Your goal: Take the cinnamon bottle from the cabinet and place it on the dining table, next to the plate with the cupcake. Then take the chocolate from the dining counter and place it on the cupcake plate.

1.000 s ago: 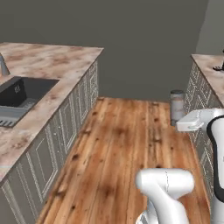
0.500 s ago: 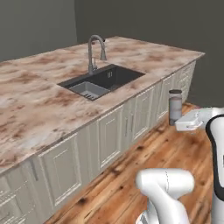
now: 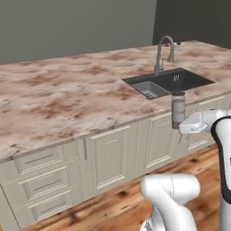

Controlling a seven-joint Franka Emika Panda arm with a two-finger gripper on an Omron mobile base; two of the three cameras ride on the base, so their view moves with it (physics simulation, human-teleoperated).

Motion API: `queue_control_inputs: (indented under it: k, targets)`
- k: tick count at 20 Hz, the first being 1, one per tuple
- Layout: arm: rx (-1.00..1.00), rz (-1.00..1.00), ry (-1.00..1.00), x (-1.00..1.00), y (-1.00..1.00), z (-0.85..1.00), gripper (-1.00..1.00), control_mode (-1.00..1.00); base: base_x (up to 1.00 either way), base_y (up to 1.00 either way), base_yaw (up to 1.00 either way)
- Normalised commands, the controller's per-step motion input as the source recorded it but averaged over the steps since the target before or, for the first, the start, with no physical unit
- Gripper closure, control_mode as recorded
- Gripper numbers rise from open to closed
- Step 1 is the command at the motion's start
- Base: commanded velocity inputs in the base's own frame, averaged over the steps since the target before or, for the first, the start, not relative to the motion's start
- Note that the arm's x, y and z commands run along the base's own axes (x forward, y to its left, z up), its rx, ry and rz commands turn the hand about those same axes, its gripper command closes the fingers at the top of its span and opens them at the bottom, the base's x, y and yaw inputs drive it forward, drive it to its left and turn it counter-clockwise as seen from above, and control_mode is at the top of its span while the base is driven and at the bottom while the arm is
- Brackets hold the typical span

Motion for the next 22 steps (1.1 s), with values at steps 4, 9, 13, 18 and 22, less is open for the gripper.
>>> queue_control_inputs:
  k: [4,9,13,18,22]
  targets:
    - [0.00,0.00,0.00,0.00,0.00,0.00,1.00,1.00,0.33,0.79,0.16]
    - [0.00,0.00,0.00,0.00,0.00,0.00,1.00,1.00,0.56,0.84,0.00]
    - [0.00,0.00,0.00,0.00,0.00,0.00,1.00,1.00,0.24,0.77,0.20]
    - [0.00,0.00,0.00,0.00,0.00,0.00,1.00,1.00,-0.02,0.86,0.27]
    - [0.00,0.00,0.00,0.00,0.00,0.00,1.00,1.00,-0.15,0.93,0.15]
